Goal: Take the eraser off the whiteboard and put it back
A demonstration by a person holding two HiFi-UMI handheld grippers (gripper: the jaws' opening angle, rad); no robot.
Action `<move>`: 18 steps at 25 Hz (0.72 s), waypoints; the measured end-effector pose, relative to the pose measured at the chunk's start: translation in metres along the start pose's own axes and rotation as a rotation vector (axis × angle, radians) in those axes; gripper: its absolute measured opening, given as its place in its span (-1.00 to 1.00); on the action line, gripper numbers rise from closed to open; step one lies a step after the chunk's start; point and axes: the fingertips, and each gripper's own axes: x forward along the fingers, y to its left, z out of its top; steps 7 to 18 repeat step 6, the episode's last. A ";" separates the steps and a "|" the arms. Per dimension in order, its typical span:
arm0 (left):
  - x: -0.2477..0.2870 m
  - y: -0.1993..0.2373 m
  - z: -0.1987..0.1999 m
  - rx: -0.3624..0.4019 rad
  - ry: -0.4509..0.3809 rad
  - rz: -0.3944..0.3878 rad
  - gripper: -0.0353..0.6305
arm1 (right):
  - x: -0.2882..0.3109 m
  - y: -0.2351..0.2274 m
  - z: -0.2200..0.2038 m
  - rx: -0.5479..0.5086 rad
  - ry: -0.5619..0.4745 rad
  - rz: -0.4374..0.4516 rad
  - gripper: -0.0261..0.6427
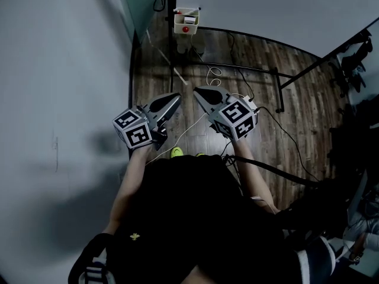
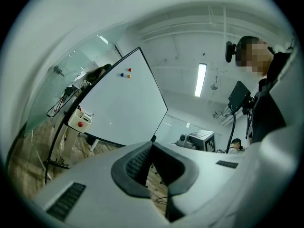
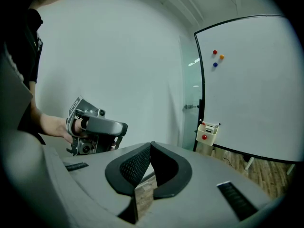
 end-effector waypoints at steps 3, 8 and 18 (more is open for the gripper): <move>0.002 -0.002 -0.001 -0.002 0.003 -0.005 -0.84 | -0.002 -0.001 0.000 0.000 0.003 0.001 -0.88; 0.005 -0.003 -0.002 -0.005 0.005 -0.011 -0.84 | -0.003 -0.003 0.001 -0.001 0.006 0.002 -0.88; 0.005 -0.003 -0.002 -0.005 0.005 -0.011 -0.84 | -0.003 -0.003 0.001 -0.001 0.006 0.002 -0.88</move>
